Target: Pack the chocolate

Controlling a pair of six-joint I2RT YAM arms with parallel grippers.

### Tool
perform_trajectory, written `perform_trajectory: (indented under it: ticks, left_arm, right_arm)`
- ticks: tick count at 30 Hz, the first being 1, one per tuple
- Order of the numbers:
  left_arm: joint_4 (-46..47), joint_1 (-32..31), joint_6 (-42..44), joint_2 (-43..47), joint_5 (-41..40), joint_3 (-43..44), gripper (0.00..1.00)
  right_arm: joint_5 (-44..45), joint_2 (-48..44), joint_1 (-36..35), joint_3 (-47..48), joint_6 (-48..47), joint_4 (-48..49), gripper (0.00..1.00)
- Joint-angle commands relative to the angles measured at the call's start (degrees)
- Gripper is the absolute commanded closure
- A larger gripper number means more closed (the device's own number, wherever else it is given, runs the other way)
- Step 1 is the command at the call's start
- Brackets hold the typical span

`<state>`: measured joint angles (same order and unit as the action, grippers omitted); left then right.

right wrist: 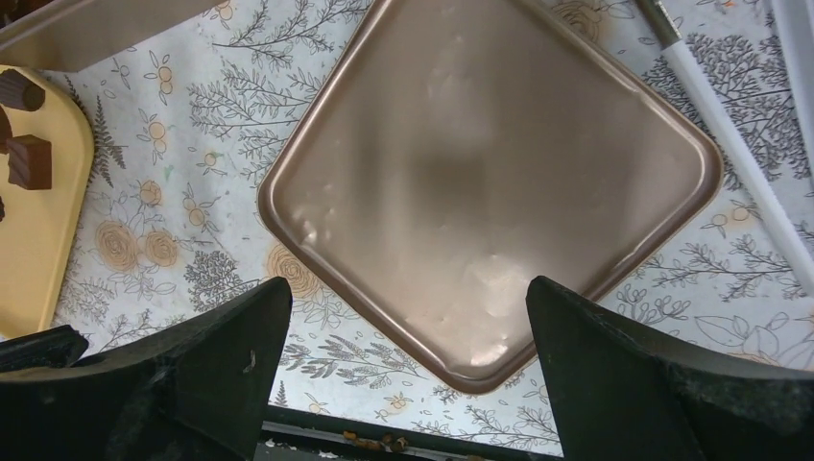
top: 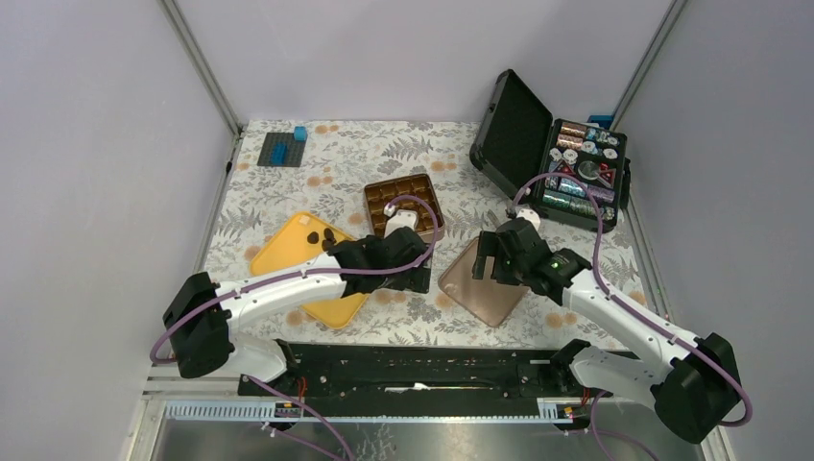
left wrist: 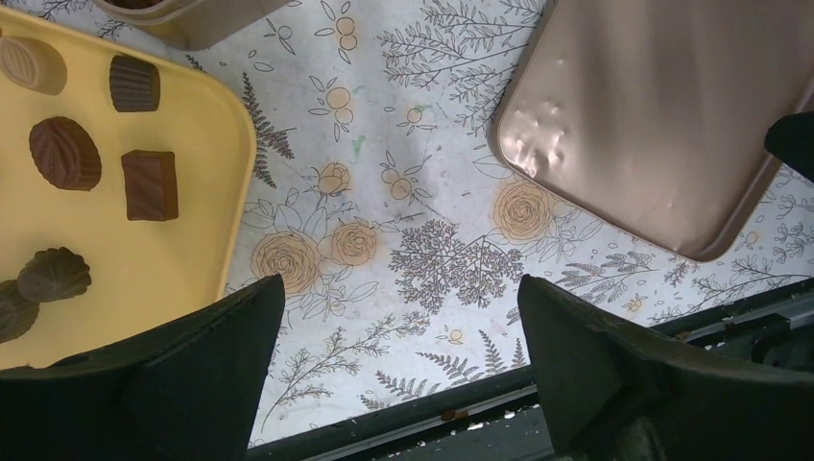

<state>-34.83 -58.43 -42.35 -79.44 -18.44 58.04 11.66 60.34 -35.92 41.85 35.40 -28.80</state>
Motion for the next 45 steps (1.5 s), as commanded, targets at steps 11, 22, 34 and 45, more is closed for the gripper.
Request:
perform_trajectory:
  ticks: [11, 22, 34, 45]
  left_arm:
    - [-3.13, 1.49, -3.99, 4.21, 0.17, -2.63, 0.01]
    - [-2.24, 12.74, -8.76, 7.23, 3.61, -9.49, 0.02]
    - [7.14, 13.00, -8.86, 1.71, 6.05, -16.58, 0.01]
    - [11.97, 5.90, -7.14, -3.55, 12.85, -15.31, 0.01]
  right_arm:
    - [-0.49, -4.67, 0.14, -3.70, 5.13, 3.16, 0.00]
    - [2.58, -8.72, 0.21, -3.61, 4.49, 2.39, 0.00]
    - [3.27, -11.33, 0.16, -5.09, 5.45, 1.29, 0.00]
    - [14.13, -9.63, 0.39, 0.12, 0.50, -3.69, 0.00]
